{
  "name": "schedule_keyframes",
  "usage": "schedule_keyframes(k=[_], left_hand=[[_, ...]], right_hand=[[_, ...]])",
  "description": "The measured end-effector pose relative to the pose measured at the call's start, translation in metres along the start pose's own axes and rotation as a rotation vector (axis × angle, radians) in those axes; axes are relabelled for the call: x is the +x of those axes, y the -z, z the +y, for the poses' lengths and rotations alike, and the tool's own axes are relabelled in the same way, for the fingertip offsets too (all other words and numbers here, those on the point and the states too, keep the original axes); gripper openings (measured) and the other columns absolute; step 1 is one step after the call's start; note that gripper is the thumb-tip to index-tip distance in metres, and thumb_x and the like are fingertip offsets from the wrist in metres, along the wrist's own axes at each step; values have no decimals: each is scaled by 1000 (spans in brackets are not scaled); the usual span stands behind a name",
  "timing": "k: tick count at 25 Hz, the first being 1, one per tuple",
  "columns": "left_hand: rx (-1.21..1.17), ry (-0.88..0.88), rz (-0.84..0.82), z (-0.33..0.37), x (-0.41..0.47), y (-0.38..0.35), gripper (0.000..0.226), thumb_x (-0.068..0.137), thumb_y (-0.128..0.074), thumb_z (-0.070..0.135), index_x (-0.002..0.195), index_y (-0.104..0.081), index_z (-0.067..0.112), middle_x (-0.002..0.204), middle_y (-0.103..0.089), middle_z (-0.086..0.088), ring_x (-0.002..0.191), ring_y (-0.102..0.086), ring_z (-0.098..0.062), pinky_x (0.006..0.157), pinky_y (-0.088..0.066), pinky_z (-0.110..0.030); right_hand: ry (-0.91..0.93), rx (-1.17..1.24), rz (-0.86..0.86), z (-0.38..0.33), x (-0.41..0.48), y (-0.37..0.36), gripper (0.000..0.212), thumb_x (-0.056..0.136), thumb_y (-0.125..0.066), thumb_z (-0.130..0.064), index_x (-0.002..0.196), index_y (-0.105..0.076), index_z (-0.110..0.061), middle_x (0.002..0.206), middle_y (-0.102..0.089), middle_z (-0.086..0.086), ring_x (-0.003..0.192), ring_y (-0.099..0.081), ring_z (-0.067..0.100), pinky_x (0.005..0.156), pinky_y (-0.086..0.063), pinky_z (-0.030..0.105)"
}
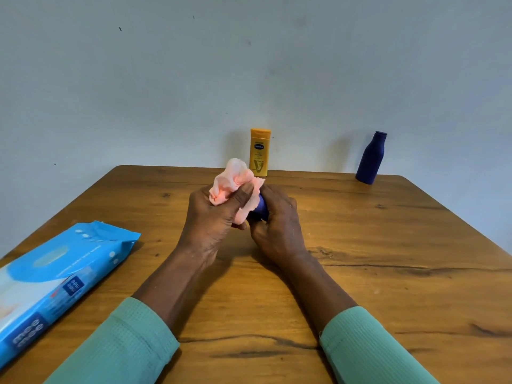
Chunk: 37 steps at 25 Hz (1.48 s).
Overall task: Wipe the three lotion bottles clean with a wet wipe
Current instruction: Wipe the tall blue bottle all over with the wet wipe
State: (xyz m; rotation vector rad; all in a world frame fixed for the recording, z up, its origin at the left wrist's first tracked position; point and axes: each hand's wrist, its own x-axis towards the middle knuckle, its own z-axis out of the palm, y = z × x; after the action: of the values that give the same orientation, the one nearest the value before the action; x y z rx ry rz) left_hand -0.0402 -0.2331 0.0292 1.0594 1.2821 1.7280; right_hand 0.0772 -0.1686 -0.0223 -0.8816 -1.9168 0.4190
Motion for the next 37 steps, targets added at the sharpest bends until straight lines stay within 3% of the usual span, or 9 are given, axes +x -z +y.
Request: schedule_keyframes(k=[6, 9, 13, 17, 19, 24, 29, 34, 37], left_hand=[[-159, 116, -223, 3, 0, 9, 33, 73, -79, 15, 106, -77, 11, 96, -78, -12, 75, -74, -18, 70, -65, -37], [-109, 87, -159, 1, -3, 5, 35, 75, -81, 19, 109, -75, 14, 102, -79, -5, 95, -77, -20, 73, -63, -35], [-127, 119, 13, -3, 1, 2, 14, 90, -75, 23, 104, -73, 21, 97, -77, -3, 82, -74, -18, 60, -60, -28], [-421, 249, -25, -4, 1, 9, 28, 91, -74, 20, 118, -71, 14, 104, -72, -14, 65, -66, -12, 60, -60, -27], [-476, 214, -68, -8, -1, 8, 32, 83, -76, 19, 115, -72, 16, 101, -75, -12, 70, -70, -14, 62, -61, -28], [-107, -90, -15, -17, -7, -4, 32, 79, -83, 14, 104, -72, 30, 98, -80, 12, 98, -76, -5, 75, -61, -23], [-36, -220, 242, -26, -2, -11, 27, 81, -84, 28, 99, -66, 39, 99, -76, 16, 96, -74, 0, 77, -62, -23], [79, -146, -12, -25, 5, 12, 30, 78, -82, 32, 107, -71, 34, 100, -78, 11, 101, -74, -6, 78, -63, -28], [-27, -61, -82, -19, 11, 20, 43, 72, -83, 31, 113, -75, 21, 105, -80, -1, 101, -76, -19, 77, -64, -36]], right_hand=[[-52, 43, 58, 1, -1, 1, 49, 85, -77, -12, 132, -62, -20, 121, -65, -5, 115, -60, 20, 101, -51, 57], [-21, 11, -11, 0, 1, 3, 44, 89, -72, -25, 132, -64, -20, 125, -67, -1, 120, -60, 22, 105, -48, 57], [-40, -60, -100, -10, 0, 6, 50, 83, -64, -14, 132, -63, -19, 125, -66, 5, 120, -56, 24, 110, -37, 45], [-41, -134, -111, -16, 0, 5, 44, 84, -68, -6, 125, -61, -20, 120, -65, 3, 116, -56, 23, 105, -37, 41], [-71, -187, -76, -16, 3, 4, 39, 85, -72, -10, 121, -61, -21, 118, -66, 2, 113, -57, 22, 103, -40, 44], [-84, -346, 10, -23, 5, 6, 31, 94, -71, -36, 121, -61, -23, 115, -69, 0, 114, -59, 23, 95, -42, 42], [-35, -537, 18, -37, 0, -10, 37, 94, -67, -25, 128, -57, -16, 117, -62, 7, 110, -55, 25, 91, -38, 40], [-96, -461, -53, -36, 2, 2, 40, 95, -69, -23, 131, -51, -22, 120, -67, 2, 112, -61, 25, 95, -40, 43], [-143, -404, -82, -38, 7, 9, 41, 95, -73, -25, 129, -52, -22, 115, -72, 1, 100, -68, 26, 91, -49, 42]])
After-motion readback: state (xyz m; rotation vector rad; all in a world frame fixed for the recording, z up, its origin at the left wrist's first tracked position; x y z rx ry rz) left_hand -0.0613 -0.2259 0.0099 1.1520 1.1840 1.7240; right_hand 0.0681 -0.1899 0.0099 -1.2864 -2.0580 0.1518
